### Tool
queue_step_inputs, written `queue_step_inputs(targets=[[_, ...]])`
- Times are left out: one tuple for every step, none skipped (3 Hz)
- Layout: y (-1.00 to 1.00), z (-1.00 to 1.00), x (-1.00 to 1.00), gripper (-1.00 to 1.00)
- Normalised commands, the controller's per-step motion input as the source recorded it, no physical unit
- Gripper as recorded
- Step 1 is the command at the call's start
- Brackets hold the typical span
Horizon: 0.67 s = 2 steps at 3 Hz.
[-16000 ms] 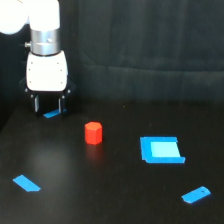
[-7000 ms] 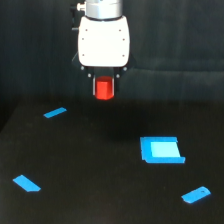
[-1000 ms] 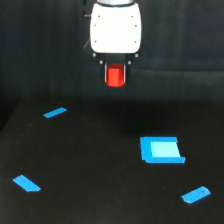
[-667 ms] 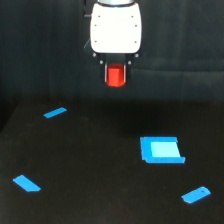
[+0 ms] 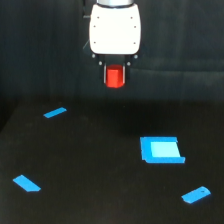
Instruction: Pick up the red object from the table
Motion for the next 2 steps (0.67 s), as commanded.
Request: queue_step_inputs(targets=[[-0.02, -0.03, 0.07, -0.91], [0.01, 0.06, 0.05, -0.91]])
